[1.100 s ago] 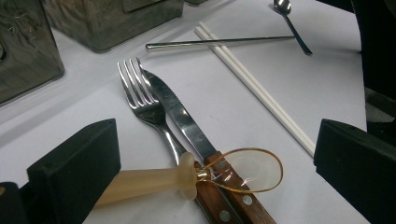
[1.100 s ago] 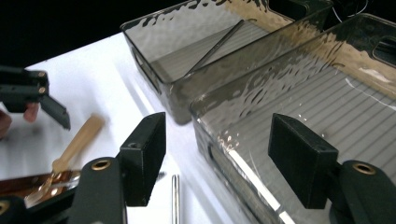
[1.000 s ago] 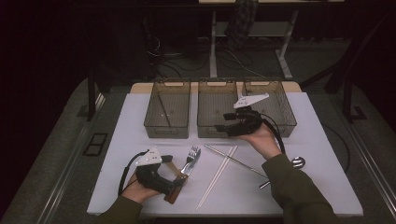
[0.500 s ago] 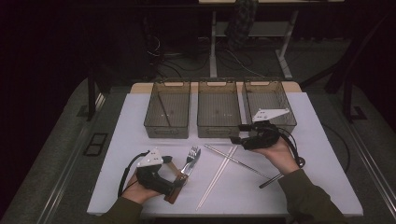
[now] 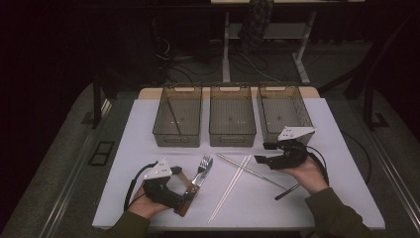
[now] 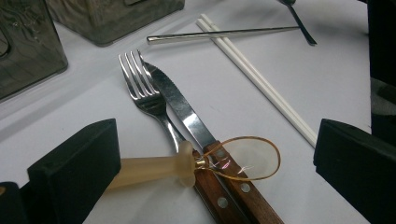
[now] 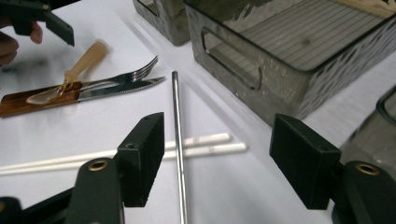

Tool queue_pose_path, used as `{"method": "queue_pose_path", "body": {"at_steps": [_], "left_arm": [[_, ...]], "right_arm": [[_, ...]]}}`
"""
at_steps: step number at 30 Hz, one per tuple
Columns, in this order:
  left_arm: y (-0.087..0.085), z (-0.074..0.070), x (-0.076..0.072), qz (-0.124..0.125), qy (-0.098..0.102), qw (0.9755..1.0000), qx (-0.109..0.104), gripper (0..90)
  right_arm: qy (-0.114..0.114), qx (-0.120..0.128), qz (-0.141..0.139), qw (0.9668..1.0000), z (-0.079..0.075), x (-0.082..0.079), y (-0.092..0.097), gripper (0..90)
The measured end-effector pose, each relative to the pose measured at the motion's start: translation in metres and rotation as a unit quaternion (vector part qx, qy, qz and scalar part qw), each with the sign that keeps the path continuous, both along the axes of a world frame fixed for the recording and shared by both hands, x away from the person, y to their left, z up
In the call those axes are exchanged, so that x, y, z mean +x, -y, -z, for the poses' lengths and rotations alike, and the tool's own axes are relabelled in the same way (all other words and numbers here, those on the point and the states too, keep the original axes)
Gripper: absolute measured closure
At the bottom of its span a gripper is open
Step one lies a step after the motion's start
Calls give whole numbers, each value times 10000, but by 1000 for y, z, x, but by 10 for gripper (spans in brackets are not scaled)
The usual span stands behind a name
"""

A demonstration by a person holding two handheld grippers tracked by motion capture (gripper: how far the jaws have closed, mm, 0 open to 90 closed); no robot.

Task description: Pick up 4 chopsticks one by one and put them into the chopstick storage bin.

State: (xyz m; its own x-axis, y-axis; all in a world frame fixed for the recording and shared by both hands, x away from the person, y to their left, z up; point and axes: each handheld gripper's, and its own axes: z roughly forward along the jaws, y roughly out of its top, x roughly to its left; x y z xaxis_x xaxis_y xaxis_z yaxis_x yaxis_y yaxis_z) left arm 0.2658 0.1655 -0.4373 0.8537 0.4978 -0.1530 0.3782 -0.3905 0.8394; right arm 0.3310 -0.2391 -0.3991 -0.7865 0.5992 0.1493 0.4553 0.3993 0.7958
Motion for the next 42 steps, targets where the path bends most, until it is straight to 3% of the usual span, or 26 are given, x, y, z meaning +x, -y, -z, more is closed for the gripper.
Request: {"method": "queue_pose_path", "body": {"at_steps": [9, 18, 29, 42], "left_arm": [[-2, -3, -1, -19, 48, 10000, -27, 0], [-1, -3, -1, 25, 63, 10000, -28, 0], [-3, 2, 4, -82, 28, 9999, -62, 0], [1, 4, 5, -58, -6, 10000, -17, 0]], "right_arm": [[-121, -182, -191, 9996, 16, -18, 6, 463], [-331, -528, -405, 9972, 32, -15, -6, 578], [-287, -843, -540, 9946, 44, -12, -20, 700], [-146, -1093, -555, 9923, 46, -14, -24, 739]]}}
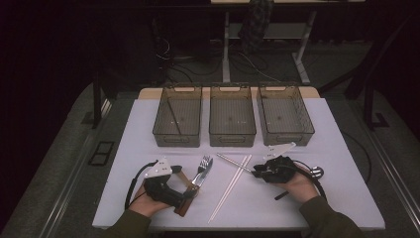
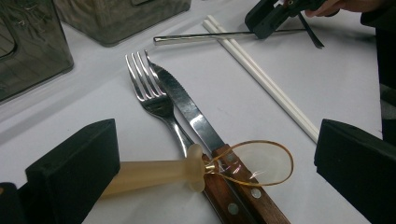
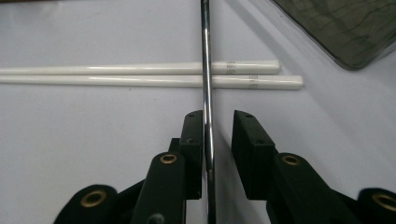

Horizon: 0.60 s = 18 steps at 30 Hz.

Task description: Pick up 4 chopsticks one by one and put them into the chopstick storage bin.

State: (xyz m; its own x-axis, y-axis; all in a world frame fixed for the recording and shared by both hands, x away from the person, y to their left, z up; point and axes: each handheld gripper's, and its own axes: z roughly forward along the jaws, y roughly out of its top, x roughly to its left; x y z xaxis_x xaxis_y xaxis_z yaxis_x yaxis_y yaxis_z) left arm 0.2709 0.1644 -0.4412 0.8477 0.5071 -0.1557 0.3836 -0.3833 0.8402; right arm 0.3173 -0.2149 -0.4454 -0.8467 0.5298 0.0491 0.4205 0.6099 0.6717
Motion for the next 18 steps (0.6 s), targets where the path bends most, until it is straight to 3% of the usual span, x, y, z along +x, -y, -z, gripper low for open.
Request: {"method": "queue_pose_path", "body": {"at_steps": [5, 18], "left_arm": [[0, 0, -1, 6, -4, 10000, -7, 0], [1, 0, -1, 43, -1, 10000, 8, 0]], "right_arm": [[77, -98, -70, 9999, 2, -1, -3, 766], [52, -24, -53, 10000, 3, -1, -2, 844]]}}
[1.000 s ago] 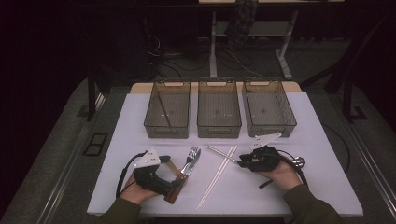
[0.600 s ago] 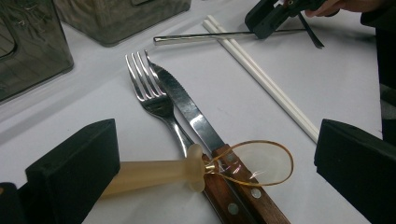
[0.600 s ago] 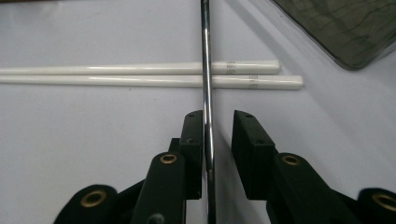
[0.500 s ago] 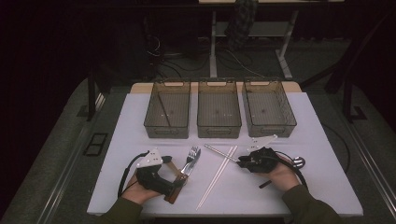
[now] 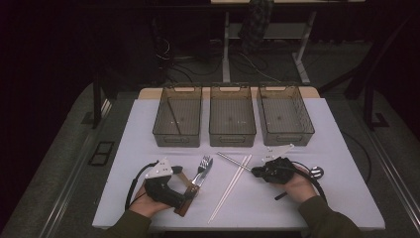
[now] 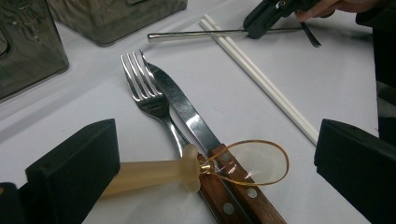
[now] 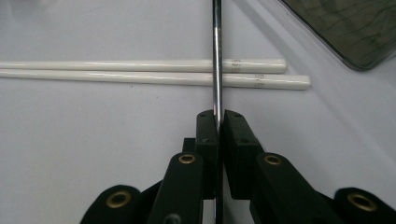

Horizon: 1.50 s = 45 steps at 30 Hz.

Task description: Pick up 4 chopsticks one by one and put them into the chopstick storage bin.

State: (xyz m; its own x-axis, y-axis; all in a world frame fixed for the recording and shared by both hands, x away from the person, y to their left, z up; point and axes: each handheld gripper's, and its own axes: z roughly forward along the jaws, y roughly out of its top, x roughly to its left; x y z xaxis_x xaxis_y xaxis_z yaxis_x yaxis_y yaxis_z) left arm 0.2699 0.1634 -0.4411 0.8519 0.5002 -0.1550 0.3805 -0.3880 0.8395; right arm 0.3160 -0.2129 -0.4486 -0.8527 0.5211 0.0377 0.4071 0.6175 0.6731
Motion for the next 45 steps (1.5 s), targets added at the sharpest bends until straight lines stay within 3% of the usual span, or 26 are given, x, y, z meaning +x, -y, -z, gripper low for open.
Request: {"method": "queue_pose_path", "body": {"at_steps": [9, 16, 20, 36, 45], "left_arm": [[0, 0, 0, 9, -4, 10000, 10, 0], [0, 0, 0, 23, 0, 10000, -6, 0], [0, -1, 0, 24, 2, 10000, -8, 0], [-1, -1, 0, 15, -7, 10000, -27, 0], [-1, -1, 0, 15, -4, 10000, -15, 0]], "right_arm": [[71, 26, -18, 10000, 1, -1, 1, 849], [-134, 116, 58, 9998, 0, 2, 2, 850], [-134, 73, 90, 9998, -2, 2, 4, 850], [-65, 484, 100, 9988, -18, 0, 16, 850], [-58, 569, 112, 9983, -25, 0, 15, 850]]}}
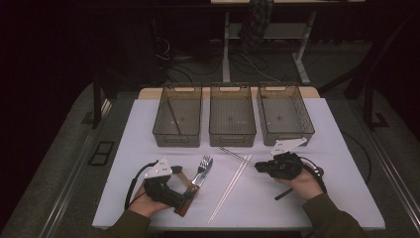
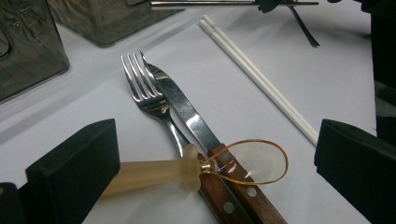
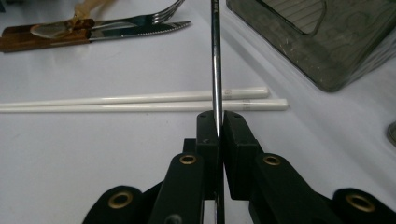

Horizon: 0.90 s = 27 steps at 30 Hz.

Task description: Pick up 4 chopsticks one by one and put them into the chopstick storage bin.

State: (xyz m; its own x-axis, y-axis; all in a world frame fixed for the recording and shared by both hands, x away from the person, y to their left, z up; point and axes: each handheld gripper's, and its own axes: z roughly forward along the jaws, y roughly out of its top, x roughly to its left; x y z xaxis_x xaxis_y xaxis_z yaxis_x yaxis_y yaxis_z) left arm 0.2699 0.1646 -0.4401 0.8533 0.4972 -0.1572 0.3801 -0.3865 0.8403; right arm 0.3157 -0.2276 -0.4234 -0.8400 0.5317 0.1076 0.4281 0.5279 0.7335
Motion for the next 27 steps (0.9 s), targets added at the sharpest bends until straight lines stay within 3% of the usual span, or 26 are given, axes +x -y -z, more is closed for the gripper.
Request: {"method": "queue_pose_path", "body": {"at_steps": [22, 27], "left_arm": [[2, 0, -1, 30, 10, 10000, 23, 0], [2, 0, -1, 33, 2, 10000, 27, 0]], "right_arm": [[52, 400, 56, 9992, -23, 16, -15, 849], [57, 395, 40, 9992, -25, 20, -23, 850]]}}
